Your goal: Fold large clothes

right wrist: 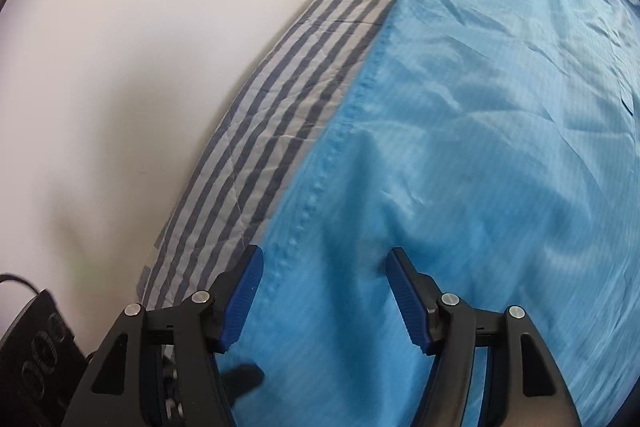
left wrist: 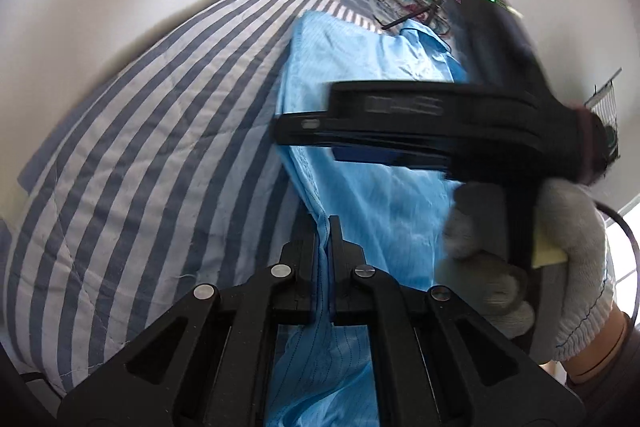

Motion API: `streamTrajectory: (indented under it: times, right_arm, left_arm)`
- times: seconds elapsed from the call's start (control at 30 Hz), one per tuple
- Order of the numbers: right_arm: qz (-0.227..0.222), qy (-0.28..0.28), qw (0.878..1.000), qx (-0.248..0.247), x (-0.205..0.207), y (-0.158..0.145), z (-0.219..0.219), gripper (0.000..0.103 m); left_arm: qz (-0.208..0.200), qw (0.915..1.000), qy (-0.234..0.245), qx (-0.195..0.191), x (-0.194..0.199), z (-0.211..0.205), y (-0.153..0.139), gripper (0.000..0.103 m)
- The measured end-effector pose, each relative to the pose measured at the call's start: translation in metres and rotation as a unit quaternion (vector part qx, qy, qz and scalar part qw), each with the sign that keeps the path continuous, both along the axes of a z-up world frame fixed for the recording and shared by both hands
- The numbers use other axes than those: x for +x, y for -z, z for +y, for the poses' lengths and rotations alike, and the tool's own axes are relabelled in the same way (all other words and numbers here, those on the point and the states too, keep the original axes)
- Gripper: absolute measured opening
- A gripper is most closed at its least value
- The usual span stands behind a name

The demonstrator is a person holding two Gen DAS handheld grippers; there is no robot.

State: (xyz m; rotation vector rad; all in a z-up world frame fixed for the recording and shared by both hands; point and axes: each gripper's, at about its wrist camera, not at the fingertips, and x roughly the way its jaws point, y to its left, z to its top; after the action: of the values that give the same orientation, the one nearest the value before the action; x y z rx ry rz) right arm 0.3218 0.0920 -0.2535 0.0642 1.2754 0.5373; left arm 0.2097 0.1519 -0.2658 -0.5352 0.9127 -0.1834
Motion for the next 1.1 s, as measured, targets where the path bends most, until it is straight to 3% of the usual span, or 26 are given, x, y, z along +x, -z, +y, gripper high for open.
streamTrajectory:
  times: [0.07, 0.2, 0.3, 0.47, 0.63, 0.83, 1.1]
  right_arm:
    - [0.000, 0.002, 1.000, -0.022, 0.004, 0.003, 0.013, 0.065]
    - [0.015, 0.011, 0.999, -0.047, 0.008, 0.012, 0.027, 0.021]
    - [0.004, 0.013, 0.999, -0.041, 0.007, 0.010, 0.026, 0.004]
    - [0.001, 0.031, 0.999, 0.017, 0.004, -0.003, -0.001, 0.000]
    - [-0.014, 0.042, 0.997, 0.063, -0.003, -0.016, -0.038, 0.000]
    - [-0.024, 0.080, 0.988, 0.130, -0.010, -0.029, -0.092, 0.000]
    - [-0.028, 0.128, 0.971, 0.201, -0.026, -0.028, -0.170, 0.000]
  left_arm:
    - [-0.007, 0.9999, 0.008, 0.009, 0.001, -0.008, -0.005, 0.000]
    - [-0.011, 0.9992, 0.021, 0.034, 0.003, -0.022, -0.008, 0.000]
    - [-0.012, 0.9988, 0.029, 0.038, 0.002, -0.027, -0.012, 0.000]
    - [-0.019, 0.9988, 0.039, 0.023, -0.005, -0.028, -0.027, 0.000]
    - [-0.045, 0.9989, 0.004, 0.006, -0.038, -0.003, -0.050, 0.001]
    - [-0.024, 0.9992, -0.027, 0.014, -0.047, 0.024, -0.043, 0.001]
    - [-0.015, 0.9989, 0.016, 0.042, -0.032, -0.027, -0.037, 0.001]
